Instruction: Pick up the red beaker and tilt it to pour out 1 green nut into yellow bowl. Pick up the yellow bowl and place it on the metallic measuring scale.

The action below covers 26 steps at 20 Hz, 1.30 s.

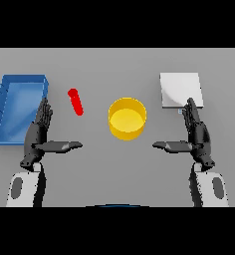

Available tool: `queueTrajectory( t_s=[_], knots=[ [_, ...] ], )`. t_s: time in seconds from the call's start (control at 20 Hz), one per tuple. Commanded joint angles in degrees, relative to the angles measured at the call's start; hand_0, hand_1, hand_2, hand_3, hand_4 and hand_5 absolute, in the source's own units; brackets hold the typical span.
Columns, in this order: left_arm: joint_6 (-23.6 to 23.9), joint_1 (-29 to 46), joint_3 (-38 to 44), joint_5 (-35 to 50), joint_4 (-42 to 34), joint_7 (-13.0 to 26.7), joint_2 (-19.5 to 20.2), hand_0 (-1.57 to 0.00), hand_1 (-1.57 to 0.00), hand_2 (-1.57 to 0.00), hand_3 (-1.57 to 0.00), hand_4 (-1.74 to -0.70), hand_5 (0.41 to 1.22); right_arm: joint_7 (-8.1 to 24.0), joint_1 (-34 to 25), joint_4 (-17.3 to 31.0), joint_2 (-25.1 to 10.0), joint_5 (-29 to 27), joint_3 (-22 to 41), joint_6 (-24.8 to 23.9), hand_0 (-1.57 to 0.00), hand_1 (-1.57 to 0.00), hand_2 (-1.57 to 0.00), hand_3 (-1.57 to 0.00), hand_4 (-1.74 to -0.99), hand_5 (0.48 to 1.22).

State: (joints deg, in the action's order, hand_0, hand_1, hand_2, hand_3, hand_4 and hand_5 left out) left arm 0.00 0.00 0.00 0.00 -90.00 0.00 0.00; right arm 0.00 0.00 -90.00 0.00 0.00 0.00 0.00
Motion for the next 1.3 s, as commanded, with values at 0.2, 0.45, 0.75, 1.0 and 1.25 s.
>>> queueTrajectory(
  t_s=[0.2,0.45,0.75,1.0,1.25],
  knots=[
    [0.72,-2.09,0.08,-0.43,1.57,0.78,-0.47,0.00,0.00,0.00,0.00,-1.20,0.652,0.13,-0.13,0.07,-0.02,-0.04,-0.04,0.01,0.00,0.00,0.00,0.00,-1.245,0.681],
    [0.06,1.92,-4.95,-7.00,-4.21,1.28,2.62,0.00,0.00,0.00,0.00,-1.22,0.654,-6.29,5.81,-6.10,-4.43,13.41,6.18,-2.53,0.00,0.00,0.00,0.00,-1.235,0.679],
    [-0.47,0.69,-6.54,-8.75,-4.19,3.93,2.96,0.00,0.00,0.00,0.00,-1.25,0.679,-5.06,6.30,-8.41,-3.97,13.68,7.28,-2.04,0.00,0.00,0.00,0.00,-1.254,0.682],
    [-0.69,-7.27,-4.57,-8.02,4.79,4.31,2.26,0.00,0.00,0.00,0.00,-1.37,0.732,-5.95,6.38,-7.57,-4.28,11.14,6.25,-0.46,0.00,0.00,0.00,0.00,-1.296,0.677],
    [0.92,-13.86,-2.52,-9.44,15.50,2.31,2.03,0.00,0.00,0.00,0.00,-1.37,0.733,-5.90,5.93,-7.89,-3.87,10.44,6.06,-0.47,0.00,0.00,0.00,0.00,-1.329,0.685]
  ],
)
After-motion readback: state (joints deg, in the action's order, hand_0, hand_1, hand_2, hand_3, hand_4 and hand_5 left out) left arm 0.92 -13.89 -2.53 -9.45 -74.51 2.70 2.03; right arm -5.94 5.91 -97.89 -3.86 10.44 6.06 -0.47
